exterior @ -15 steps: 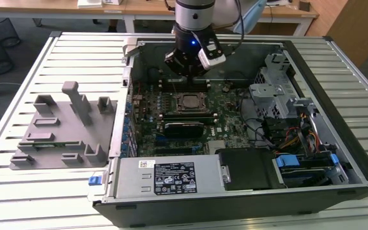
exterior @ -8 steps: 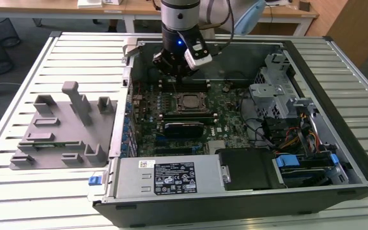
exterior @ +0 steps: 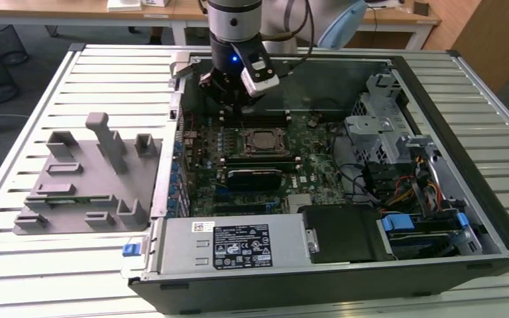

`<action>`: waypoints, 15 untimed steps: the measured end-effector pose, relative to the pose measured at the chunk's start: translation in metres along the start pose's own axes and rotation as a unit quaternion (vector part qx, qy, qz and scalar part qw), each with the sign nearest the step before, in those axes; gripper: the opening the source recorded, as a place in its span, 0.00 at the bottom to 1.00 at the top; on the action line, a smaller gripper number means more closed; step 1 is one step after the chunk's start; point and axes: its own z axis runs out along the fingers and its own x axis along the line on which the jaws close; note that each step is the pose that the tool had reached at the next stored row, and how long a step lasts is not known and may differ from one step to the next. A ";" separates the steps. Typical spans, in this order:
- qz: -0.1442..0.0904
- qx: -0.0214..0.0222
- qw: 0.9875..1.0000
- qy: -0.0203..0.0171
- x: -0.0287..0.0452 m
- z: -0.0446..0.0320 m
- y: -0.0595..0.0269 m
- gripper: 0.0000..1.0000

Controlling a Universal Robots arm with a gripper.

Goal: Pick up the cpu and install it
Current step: 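Install the first cpu locking lever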

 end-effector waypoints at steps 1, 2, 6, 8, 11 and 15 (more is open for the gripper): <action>0.000 0.000 1.000 0.000 0.0022 0.0000 -0.0001 0.11; 0.000 0.000 1.000 0.000 0.0039 -0.0001 -0.0002 0.11; 0.000 0.000 1.000 0.000 0.0051 -0.0001 0.0007 0.11; 0.000 0.000 1.000 0.000 0.0060 -0.0001 0.0009 0.11; 0.000 0.000 1.000 0.000 0.0082 -0.0001 0.0020 0.11; 0.000 0.000 1.000 0.000 0.0107 -0.0001 0.0054 0.11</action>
